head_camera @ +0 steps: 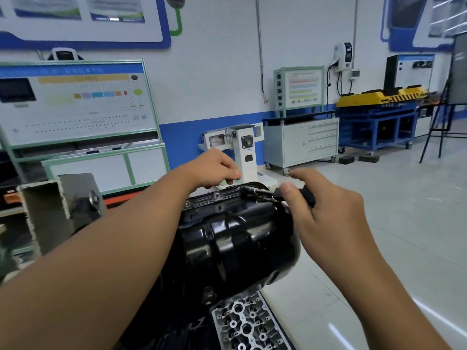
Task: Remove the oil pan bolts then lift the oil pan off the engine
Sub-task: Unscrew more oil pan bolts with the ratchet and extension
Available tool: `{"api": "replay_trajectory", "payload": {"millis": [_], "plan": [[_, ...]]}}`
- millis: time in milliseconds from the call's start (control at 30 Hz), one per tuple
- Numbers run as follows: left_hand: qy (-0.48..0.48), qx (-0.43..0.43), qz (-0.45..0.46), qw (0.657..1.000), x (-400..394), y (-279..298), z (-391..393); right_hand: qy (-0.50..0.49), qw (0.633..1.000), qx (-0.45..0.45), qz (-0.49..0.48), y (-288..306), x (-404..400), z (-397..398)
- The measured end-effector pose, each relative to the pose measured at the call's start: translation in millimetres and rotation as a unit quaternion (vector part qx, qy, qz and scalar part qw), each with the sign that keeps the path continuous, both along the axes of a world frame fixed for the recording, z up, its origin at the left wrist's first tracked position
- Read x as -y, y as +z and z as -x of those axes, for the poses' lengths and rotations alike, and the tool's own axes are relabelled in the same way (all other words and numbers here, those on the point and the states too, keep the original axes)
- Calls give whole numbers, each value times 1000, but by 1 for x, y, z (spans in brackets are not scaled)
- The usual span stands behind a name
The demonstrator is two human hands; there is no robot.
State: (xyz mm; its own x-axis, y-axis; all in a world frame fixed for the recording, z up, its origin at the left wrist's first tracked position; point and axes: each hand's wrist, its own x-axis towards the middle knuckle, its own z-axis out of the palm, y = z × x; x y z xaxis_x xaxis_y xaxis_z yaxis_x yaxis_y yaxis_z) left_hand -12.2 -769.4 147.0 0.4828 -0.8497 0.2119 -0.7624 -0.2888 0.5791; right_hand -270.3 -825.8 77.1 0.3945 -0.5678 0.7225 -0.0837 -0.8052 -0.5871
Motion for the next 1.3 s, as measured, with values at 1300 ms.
{"api": "replay_trajectory", "payload": {"millis": [1300], "plan": [[-50,56,-35,997,15,-3,3,94,975,198,-30,-9,3,-22]]}}
